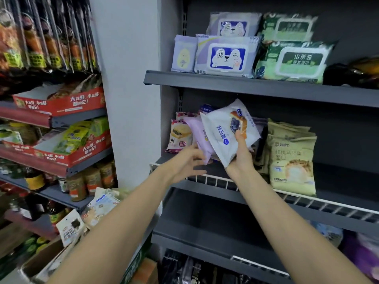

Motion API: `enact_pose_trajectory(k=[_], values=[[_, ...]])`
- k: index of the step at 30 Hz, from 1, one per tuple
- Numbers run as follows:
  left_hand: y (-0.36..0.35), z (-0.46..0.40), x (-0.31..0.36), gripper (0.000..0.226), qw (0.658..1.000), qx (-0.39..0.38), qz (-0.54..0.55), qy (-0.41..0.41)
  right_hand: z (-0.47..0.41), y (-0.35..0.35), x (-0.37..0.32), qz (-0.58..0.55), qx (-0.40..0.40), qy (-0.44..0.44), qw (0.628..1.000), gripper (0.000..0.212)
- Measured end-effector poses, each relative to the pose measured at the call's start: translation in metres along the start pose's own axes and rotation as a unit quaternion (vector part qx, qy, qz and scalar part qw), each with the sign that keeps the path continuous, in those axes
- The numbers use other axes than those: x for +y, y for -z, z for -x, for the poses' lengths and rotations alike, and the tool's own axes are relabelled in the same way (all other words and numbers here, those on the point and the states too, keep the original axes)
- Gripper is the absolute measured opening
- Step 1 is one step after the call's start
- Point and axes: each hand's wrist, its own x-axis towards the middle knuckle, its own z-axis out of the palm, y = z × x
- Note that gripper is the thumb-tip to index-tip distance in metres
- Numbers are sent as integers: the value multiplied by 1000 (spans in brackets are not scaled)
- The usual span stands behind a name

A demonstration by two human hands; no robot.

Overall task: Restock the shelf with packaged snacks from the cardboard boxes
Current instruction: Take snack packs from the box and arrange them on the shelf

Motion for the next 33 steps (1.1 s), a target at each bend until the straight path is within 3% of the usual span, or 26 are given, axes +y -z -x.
enact_pose_trajectory(k=[3, 6, 9, 14, 16, 18, 20, 24, 25, 30, 33], values=[[-8, -15, 3, 48, 998, 46, 14, -50, -2, 7, -8, 26, -12, -12, 1000, 51], [-13, -25, 8, 31, 991, 88, 51, -84, 3, 15, -24, 90, -44, -38, 994, 60], [-6, -32, 14, 11, 984, 151, 38, -89, 6, 25, -39, 132, -28, -8, 991, 47], [5, -45, 27, 9, 955, 256, 80, -129, 11, 36, -52, 139, -13, -41, 989, 41], [-3, -50, 26, 15, 941, 276, 119, -156, 12, 37, -50, 116, -14, -53, 992, 39], [-11, -61, 18, 41, 934, 287, 138, -161, 13, 36, -44, 98, -11, -51, 994, 38], [-23, -68, 9, 64, 948, 252, 138, -138, 14, 36, -41, 99, -7, -46, 994, 38], [-32, -77, 4, 75, 970, 212, 82, -90, 16, 43, -53, 181, 30, -3, 983, 38], [-32, -80, 2, 73, 969, 220, 65, -88, 15, 46, -61, 226, 47, 23, 973, 39], [-41, -95, 10, 21, 971, 215, 5, -101, 13, 59, -104, 359, 94, 115, 921, 34], [-45, -110, 13, 21, 968, 220, -49, -111, 11, 66, -126, 392, 140, 159, 895, 34]])
